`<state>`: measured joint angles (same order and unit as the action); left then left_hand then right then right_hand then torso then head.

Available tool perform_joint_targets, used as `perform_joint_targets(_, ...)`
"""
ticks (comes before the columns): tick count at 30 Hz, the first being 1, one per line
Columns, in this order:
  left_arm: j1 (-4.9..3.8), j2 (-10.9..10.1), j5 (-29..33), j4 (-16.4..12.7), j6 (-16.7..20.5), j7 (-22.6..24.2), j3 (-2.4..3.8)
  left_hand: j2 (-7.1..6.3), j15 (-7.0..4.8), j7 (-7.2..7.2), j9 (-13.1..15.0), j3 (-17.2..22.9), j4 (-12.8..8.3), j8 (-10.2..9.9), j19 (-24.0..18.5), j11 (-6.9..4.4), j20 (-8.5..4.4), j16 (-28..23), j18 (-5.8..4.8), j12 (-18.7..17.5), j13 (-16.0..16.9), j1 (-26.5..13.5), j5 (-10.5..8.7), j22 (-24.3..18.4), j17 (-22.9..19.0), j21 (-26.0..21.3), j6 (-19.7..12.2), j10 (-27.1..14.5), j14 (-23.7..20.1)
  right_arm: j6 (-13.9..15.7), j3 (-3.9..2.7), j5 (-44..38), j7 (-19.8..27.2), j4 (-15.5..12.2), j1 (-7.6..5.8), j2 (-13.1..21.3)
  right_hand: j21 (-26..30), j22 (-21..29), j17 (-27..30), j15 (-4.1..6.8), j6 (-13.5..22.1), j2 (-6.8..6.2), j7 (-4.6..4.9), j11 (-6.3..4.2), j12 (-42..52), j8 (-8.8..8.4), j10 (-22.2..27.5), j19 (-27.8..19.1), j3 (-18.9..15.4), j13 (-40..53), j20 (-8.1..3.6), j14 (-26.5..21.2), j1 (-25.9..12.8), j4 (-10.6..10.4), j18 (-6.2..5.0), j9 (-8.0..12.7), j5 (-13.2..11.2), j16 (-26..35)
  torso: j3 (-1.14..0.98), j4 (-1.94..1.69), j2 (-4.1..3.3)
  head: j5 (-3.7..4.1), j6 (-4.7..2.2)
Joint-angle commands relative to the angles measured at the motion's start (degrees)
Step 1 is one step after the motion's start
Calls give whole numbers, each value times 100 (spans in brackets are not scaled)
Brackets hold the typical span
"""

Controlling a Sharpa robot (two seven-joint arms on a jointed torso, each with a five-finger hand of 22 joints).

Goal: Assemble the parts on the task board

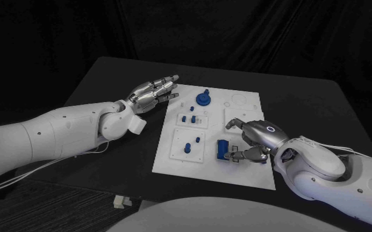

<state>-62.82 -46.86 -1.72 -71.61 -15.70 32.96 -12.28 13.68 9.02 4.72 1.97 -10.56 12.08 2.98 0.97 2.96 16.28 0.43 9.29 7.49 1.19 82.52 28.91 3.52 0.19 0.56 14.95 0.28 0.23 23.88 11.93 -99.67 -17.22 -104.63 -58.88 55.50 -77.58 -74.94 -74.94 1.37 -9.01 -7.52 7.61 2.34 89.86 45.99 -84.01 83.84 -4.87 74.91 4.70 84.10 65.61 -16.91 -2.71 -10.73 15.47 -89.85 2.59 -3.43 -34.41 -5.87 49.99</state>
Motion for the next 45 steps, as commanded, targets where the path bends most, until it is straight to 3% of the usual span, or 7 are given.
perform_joint_targets(1,7,16,9,-7,-77,61,6,59,35,16,8,29,-20,20,-1,32,30,27,92,-24,-5,20,35,1,2,22,-1,-10,-11,-136,-2,8,-86,32,25,-23,20,-1095,-1506,10,-63,10,2,-17,14,35,-599,-9,35,1509,5,590,37,0,-40,21,-71,-15,-2,9,7,-13,1)
perform_joint_targets(18,8,13,9,-9,-82,59,6,61,36,17,8,30,-21,21,0,33,31,28,92,-25,-6,20,37,4,3,22,1,-10,-11,-3,-2,-31,-122,108,48,-111,24,-1096,-1506,8,-219,176,5,-14,14,118,-599,-5,138,1509,7,590,394,25,-40,153,-376,-15,-3,7,5,-11,1)
perform_joint_targets(28,9,11,9,-5,-96,63,6,61,36,17,8,30,-21,21,0,33,31,28,92,-25,-6,20,37,4,3,22,1,-10,-11,427,-3,126,32,-91,40,102,-99,-1136,-1506,44,-485,-691,-40,-54,14,232,-599,61,-495,1509,-24,590,-141,-40,-11,259,-1222,-15,1,6,2,-4,1)
perform_joint_targets(32,9,11,9,5,-107,48,6,69,42,20,8,32,-16,20,1,39,32,28,91,-27,-6,10,37,1,3,22,-3,-10,-11,692,-4,607,-48,-284,-124,380,-212,-1171,-1506,77,-926,161,-90,-95,14,348,-599,125,-30,1509,-51,590,-564,-26,14,257,-895,-15,0,8,2,-30,1)
perform_joint_targets(34,9,10,9,8,-107,46,6,69,43,20,8,32,-17,20,0,40,32,29,90,-21,-5,9,38,-1,3,22,-4,-10,-11,642,-4,813,-182,-357,-284,515,-272,-1188,-1506,114,-1598,576,-132,-136,14,325,-599,153,207,1509,-88,590,-224,111,30,285,760,-15,-1,10,4,-48,1)
perform_joint_targets(37,9,7,9,8,-101,46,6,69,43,20,8,32,-17,20,0,40,32,29,90,-21,-5,9,38,-1,3,22,-4,-10,-11,317,-4,1047,-481,-414,-591,691,-384,-1222,-1506,139,-2572,613,-200,-159,14,187,-599,207,221,1509,-118,590,15,79,53,286,1324,-15,-1,10,5,-45,1)
perform_joint_targets(45,9,-9,9,-31,-102,28,6,30,44,28,12,16,-34,30,3,51,32,33,89,-9,-3,6,41,4,4,23,27,-7,-10,-1518,-3,1224,-1484,-395,-1017,868,-409,-1225,-1506,362,-4555,797,-572,-409,14,-602,-599,203,271,1509,-314,590,274,93,55,211,441,-15,2,7,13,-46,1)
